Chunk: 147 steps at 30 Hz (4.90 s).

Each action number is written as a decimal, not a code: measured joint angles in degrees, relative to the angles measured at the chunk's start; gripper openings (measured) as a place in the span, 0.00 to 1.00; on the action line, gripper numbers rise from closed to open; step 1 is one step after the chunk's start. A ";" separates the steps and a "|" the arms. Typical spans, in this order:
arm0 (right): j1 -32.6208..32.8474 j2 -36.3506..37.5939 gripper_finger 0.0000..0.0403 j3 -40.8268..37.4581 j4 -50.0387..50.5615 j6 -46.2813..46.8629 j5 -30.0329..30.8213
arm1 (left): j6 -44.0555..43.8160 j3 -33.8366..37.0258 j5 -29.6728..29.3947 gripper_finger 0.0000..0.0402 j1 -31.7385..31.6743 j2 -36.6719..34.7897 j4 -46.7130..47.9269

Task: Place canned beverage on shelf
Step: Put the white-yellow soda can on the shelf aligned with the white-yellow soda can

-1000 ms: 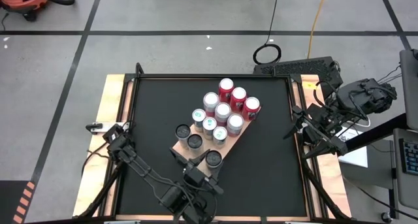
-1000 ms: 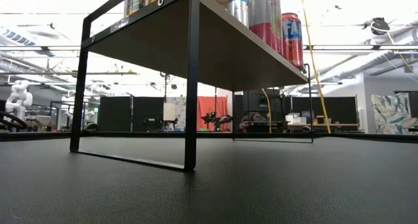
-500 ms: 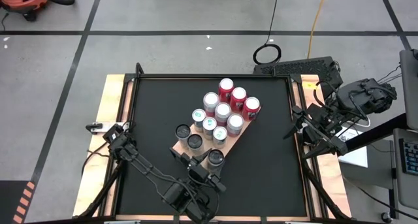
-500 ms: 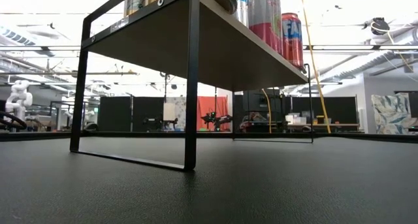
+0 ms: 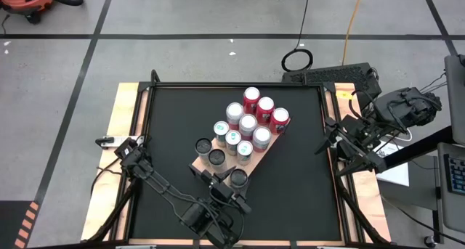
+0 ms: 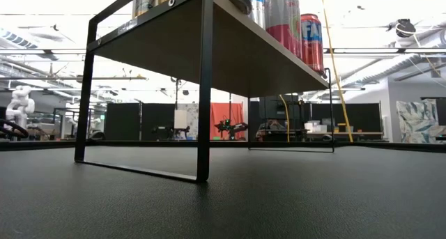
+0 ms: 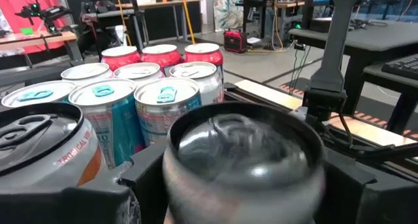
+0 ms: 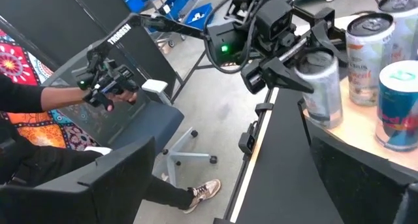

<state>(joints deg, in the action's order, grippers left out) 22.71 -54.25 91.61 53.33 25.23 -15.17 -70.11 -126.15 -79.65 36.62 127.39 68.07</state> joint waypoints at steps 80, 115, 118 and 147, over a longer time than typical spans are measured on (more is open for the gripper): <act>10.69 -35.02 0.78 -23.22 -54.52 9.77 36.47 | 23.97 -4.79 16.22 0.72 1.93 -29.03 -6.27; 9.22 -39.84 0.78 -15.17 -37.53 20.59 45.26 | 23.93 -4.74 10.46 0.72 9.31 -30.49 -2.82; 9.23 -38.71 0.78 -15.17 -36.67 20.63 49.91 | 23.96 -4.74 10.48 0.72 9.31 -30.49 -2.80; 8.92 -37.95 0.40 -15.17 -36.65 18.88 52.63 | 23.85 -4.74 10.49 0.72 9.29 -30.47 -1.55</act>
<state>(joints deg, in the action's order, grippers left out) 31.63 -92.20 76.44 16.69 44.12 37.45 -46.26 -130.89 -69.17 45.91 96.92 66.52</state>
